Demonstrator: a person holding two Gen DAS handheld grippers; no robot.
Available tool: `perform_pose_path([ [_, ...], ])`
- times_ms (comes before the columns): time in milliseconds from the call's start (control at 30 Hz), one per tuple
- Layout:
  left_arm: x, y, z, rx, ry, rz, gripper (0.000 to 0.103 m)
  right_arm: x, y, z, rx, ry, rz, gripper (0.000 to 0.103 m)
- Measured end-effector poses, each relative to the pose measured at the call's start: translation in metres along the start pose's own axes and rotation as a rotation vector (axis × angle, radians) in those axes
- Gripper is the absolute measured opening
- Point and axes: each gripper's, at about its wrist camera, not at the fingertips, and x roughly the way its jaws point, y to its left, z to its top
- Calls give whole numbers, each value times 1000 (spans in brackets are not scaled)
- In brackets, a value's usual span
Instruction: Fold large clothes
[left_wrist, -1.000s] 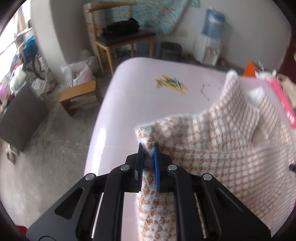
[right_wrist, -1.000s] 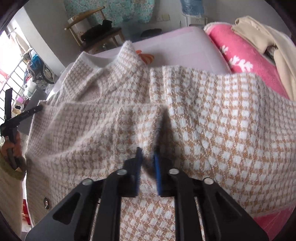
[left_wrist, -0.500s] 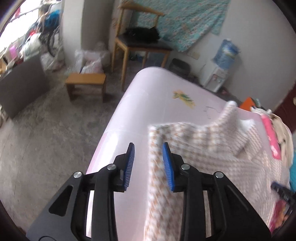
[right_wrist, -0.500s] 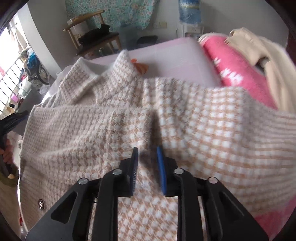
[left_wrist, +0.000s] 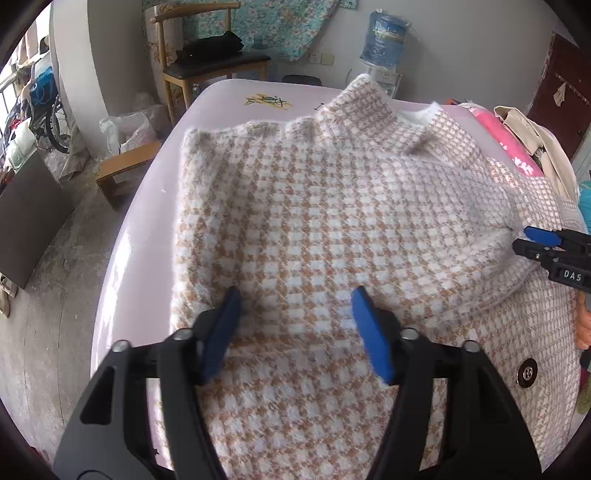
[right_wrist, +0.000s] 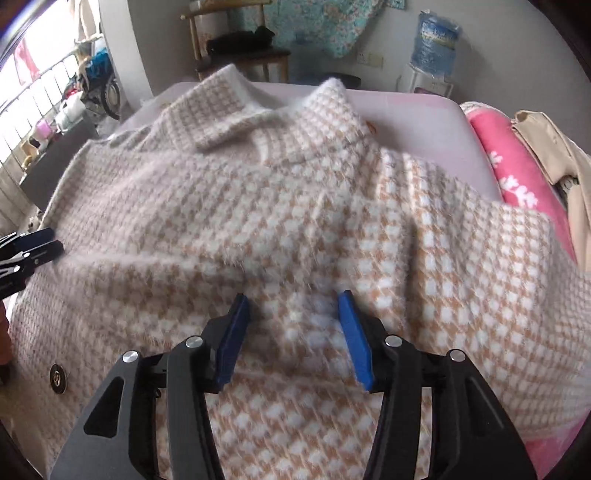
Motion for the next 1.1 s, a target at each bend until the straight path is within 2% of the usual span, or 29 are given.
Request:
perform_pose_path([
  [167,8,-12,-1,25,-5,27,83,-13,26,21,-7,-73,61,49],
  [267,11,-14,1,16,-7,45,86,1,47,20,-51,-58,106,51],
  [300,12,-15,2,19,-5,52,87,11,52,17,-69,-29,80,53],
  [367,12,-16,1,22,-5,61,88,13,57,7,-87,-71,39,58],
  [467,12,-18,0,31,-5,69,88,4,47,-4,-38,-48,64,62],
  [567,13,-18,0,39,-2,69,89,-4,41,-21,-41,-47,58,65],
  [667,9,-20,6,29,41,67,89,-17,39,-26,-30,-41,57,65],
  [767,-8,-24,10,14,0,49,89,-40,37,-31,-22,-63,36,65],
  [833,-17,-34,12,32,-32,47,93,-45,34,-30,-11,-68,8,65],
  [1000,2,-58,10,70,25,53,94,-51,18,-48,51,-35,-18,65],
  [1067,17,-63,5,81,60,74,94,-41,16,-54,56,-8,-39,66],
  [1100,20,-63,3,75,47,86,96,-34,14,-59,63,12,-47,67],
])
